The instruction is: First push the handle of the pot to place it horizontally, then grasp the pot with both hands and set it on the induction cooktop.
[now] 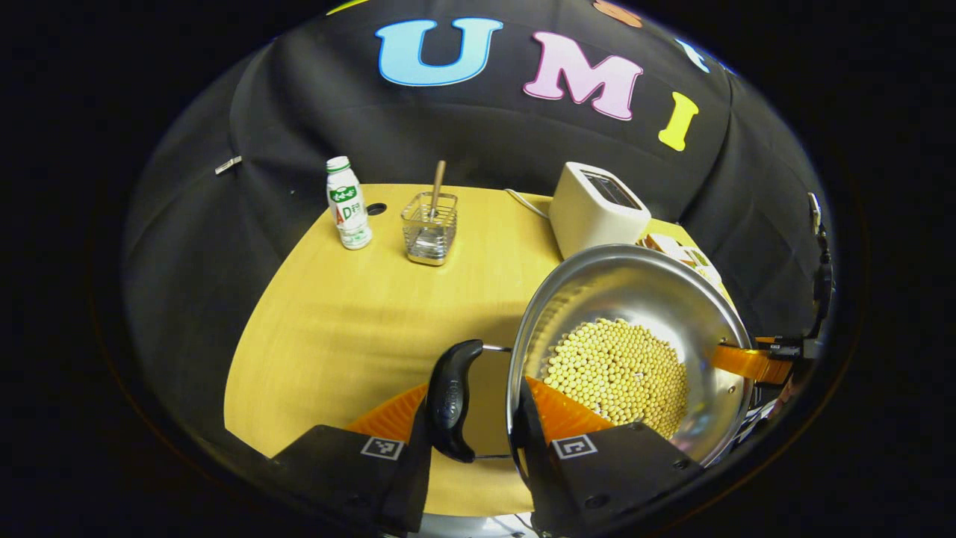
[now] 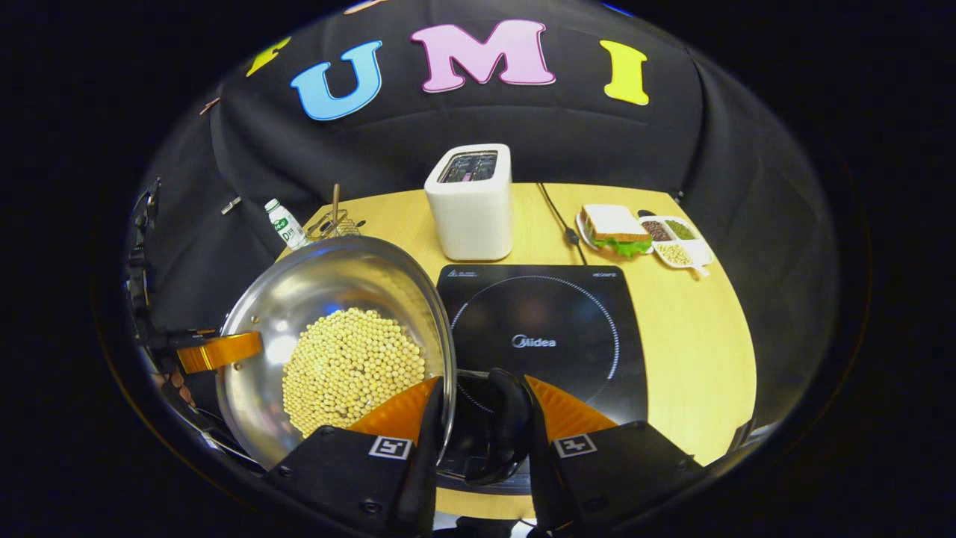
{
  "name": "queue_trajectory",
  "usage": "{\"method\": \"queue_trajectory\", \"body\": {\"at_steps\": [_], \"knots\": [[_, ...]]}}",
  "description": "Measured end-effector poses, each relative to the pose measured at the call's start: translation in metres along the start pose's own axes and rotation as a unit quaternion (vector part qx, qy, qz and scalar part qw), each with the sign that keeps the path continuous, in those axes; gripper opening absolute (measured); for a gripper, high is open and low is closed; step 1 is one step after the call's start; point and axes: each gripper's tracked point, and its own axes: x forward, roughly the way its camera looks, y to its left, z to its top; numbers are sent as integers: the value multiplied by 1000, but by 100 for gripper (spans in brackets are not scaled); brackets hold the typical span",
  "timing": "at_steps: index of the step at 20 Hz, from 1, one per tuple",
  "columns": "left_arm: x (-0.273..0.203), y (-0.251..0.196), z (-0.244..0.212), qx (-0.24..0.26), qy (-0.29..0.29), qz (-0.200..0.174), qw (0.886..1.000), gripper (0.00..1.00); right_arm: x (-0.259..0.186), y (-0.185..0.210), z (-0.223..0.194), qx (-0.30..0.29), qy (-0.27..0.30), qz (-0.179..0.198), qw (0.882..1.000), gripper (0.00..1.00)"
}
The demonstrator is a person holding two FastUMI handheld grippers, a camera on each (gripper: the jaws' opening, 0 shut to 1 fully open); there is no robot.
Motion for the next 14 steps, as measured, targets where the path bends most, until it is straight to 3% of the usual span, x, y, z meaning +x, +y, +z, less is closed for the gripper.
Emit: {"method": "queue_trajectory", "body": {"at_steps": [5, 6, 7, 10, 11, 14], "knots": [[12, -46, -2, 5, 5, -14, 1000, 58, -5, -48, 4, 4, -1, -8, 1000, 54], [14, -53, 1, 8, 3, -15, 1000, 58, -3, -55, 4, 7, 1, -9, 1000, 50], [17, -61, 3, 11, 2, -15, 1000, 57, -2, -63, 6, 9, 2, -10, 1000, 54], [28, -80, 10, 13, 2, -20, 1000, 57, 3, -83, 12, 13, 2, -12, 1000, 54], [31, -86, 12, 13, 3, -22, 1000, 57, 5, -90, 15, 16, 1, -13, 1000, 50], [47, -103, 17, 19, 5, -25, 999, 57, 13, -109, 18, 21, 5, -16, 1000, 54]]}}
